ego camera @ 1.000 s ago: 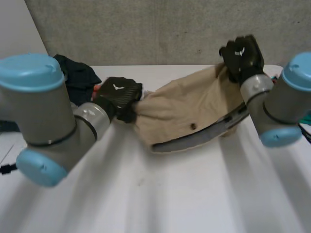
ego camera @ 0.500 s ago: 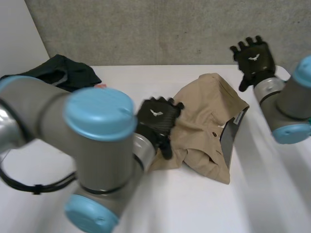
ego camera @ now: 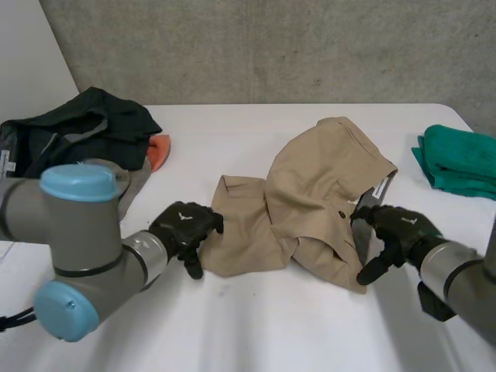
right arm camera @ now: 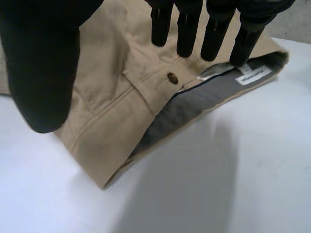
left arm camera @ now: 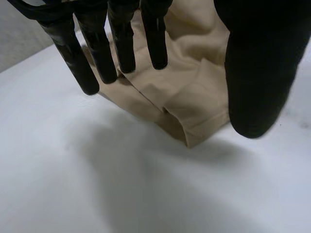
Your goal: Fold the laundry.
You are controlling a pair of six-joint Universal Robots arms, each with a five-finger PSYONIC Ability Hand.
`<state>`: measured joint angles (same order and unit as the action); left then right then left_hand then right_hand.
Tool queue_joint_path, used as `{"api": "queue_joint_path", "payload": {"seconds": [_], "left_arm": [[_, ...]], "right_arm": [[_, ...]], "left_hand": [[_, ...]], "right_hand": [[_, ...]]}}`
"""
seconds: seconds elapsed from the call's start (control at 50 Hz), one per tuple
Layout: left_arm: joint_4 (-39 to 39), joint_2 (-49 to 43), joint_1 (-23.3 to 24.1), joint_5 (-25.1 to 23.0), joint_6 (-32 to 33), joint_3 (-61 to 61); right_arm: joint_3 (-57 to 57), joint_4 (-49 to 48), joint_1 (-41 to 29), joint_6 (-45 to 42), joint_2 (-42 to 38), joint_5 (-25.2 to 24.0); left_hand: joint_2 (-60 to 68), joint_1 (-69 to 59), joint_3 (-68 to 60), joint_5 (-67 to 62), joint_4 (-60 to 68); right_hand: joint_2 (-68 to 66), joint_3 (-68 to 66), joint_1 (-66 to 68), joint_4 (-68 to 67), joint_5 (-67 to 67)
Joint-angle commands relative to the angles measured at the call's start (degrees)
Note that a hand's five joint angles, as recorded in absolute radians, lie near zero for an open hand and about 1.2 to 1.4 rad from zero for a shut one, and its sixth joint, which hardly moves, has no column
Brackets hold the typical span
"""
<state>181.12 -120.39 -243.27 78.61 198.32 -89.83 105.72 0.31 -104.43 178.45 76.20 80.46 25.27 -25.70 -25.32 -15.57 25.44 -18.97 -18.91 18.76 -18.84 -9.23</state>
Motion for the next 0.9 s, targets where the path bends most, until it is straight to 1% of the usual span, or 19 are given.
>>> {"api": "queue_joint_path", "payload": {"seconds": [0.02, 0.04, 0.08, 0.1, 0.12, 0.16, 0.22, 0.26, 0.3, 0.32, 0.38, 0.4, 0.48, 0.56, 0.62, 0.7, 0.78, 0.88, 0.9], "left_arm": [[4.59, -4.41, 0.87, 0.23, 0.05, 3.25], [4.94, -4.67, 0.96, -0.03, 0.05, 3.78], [5.03, -4.76, 1.13, -0.13, 0.05, 4.13], [5.03, -4.85, 1.13, -0.04, 0.05, 4.31], [5.03, -5.46, 1.22, -0.04, 0.05, 4.74], [5.03, -6.34, 1.57, 0.14, 0.05, 5.27], [5.03, -6.61, 3.15, 0.93, 0.05, 6.07], [5.03, -5.82, 3.68, 1.72, 0.05, 6.33], [4.94, -1.09, 3.68, 3.56, 0.05, 6.33], [4.94, 1.37, 3.51, 4.26, 0.05, 6.33], [4.86, 9.89, 3.24, 7.08, -0.04, 6.42], [4.77, 12.09, 3.15, 7.43, -0.04, 6.51], [4.33, 21.76, 1.93, 8.14, -0.13, 7.47], [2.93, 29.77, 0.34, 7.96, -0.22, 8.09], [0.82, 33.20, 0.16, 7.96, -0.39, 9.32], [-1.73, 33.56, 0.34, 8.05, -0.57, 10.20], [-2.44, 30.14, 0.69, 8.57, -0.48, 9.94], [-2.26, 17.50, 0.34, 8.75, -0.30, 13.44], [-2.26, 12.86, 0.43, 8.93, -0.13, 16.32]], "right_arm": [[-1.04, -8.12, -4.01, 2.52, -9.12, 0.31], [-1.48, -8.83, -4.63, 2.52, -9.84, 0.49], [-2.27, -10.15, -5.17, 2.52, -10.11, 1.01], [-3.15, -11.03, -5.78, 2.52, -10.28, 1.80], [-3.33, -11.30, -5.87, 2.52, -10.28, 2.42], [-3.77, -12.17, -6.05, 2.43, -10.20, 4.25], [-4.21, -12.70, -6.22, 2.17, -9.06, 6.28], [-5.00, -12.80, -6.22, 1.03, -4.59, 7.34], [-5.61, -12.36, -5.79, -0.63, -0.98, 7.34], [-6.40, -11.92, -5.43, -3.60, 2.69, 7.17], [-8.42, -10.16, -5.17, -9.85, 7.10, 7.08], [-10.60, -7.98, -4.99, -14.75, 9.29, 6.99], [-18.41, -0.08, -4.38, -27.75, 13.43, 7.25], [-27.90, 8.44, -4.29, -36.13, 14.33, 7.78], [-33.11, 11.98, -4.38, -37.38, 14.41, 7.87], [-38.48, 15.15, -4.11, -37.65, 12.14, 7.26], [-40.24, 15.95, -3.85, -37.73, 5.11, 6.82], [-42.26, 15.68, -4.73, -38.43, -4.64, 7.69], [-42.87, 15.25, -4.73, -38.70, -6.14, 7.87]], "left_hand": [[19.73, -19.31, -19.69, -19.44, 19.56], [24.59, -24.16, -24.54, -24.29, 24.42], [26.65, -26.22, -26.60, -26.36, 26.48], [27.49, -27.06, -27.44, -27.19, 27.32], [36.49, -36.07, -36.44, -36.20, 36.32], [51.81, -51.39, -51.77, -51.52, 51.64], [54.73, -54.30, -54.68, -54.43, 54.56], [54.73, -54.30, -54.68, -54.43, 54.56], [54.73, -54.30, -54.68, -54.43, 54.56], [54.73, -54.30, -54.68, -54.43, 54.56], [54.73, -54.30, -54.68, -54.43, 54.56], [54.73, -54.30, -54.68, -54.43, 54.56], [54.73, -54.30, -54.68, -54.43, 54.56], [54.73, -54.30, -54.68, -54.43, 54.56], [54.73, -54.30, -54.68, -54.43, 54.56], [54.73, -54.30, -54.68, -54.43, 54.56], [54.73, -54.30, -54.68, -54.43, 54.56], [54.73, -54.30, -54.68, -54.43, 54.56], [54.73, -54.30, -54.68, -54.43, 54.56]], "right_hand": [[-15.29, -15.35, 15.50, -15.41, -15.02], [-19.00, -19.06, 19.21, -19.13, -18.74], [-27.07, -27.13, 27.28, -27.20, -26.81], [-35.27, -35.33, 35.48, -35.40, -35.01], [-41.68, -41.74, 41.89, -41.81, -41.42], [-60.94, -61.00, 61.15, -61.06, -60.67], [-61.03, -61.09, 61.24, -61.16, -60.77], [-61.03, -61.09, 61.24, -61.16, -60.77], [-61.03, -61.09, 61.24, -61.16, -60.77], [-61.03, -61.09, 61.24, -61.16, -60.77], [-61.03, -61.09, 61.24, -61.16, -60.77], [-61.03, -61.09, 61.24, -61.16, -60.77], [-61.03, -61.09, 61.24, -61.16, -60.77], [-61.03, -61.09, 61.24, -61.16, -60.77], [-61.03, -61.09, 61.24, -61.16, -60.77], [-61.03, -61.09, 61.24, -61.16, -60.77], [-61.03, -61.09, 61.24, -61.16, -60.77], [-61.03, -61.09, 61.24, -61.16, -60.77], [-61.03, -61.09, 61.24, -61.16, -60.77]]}}
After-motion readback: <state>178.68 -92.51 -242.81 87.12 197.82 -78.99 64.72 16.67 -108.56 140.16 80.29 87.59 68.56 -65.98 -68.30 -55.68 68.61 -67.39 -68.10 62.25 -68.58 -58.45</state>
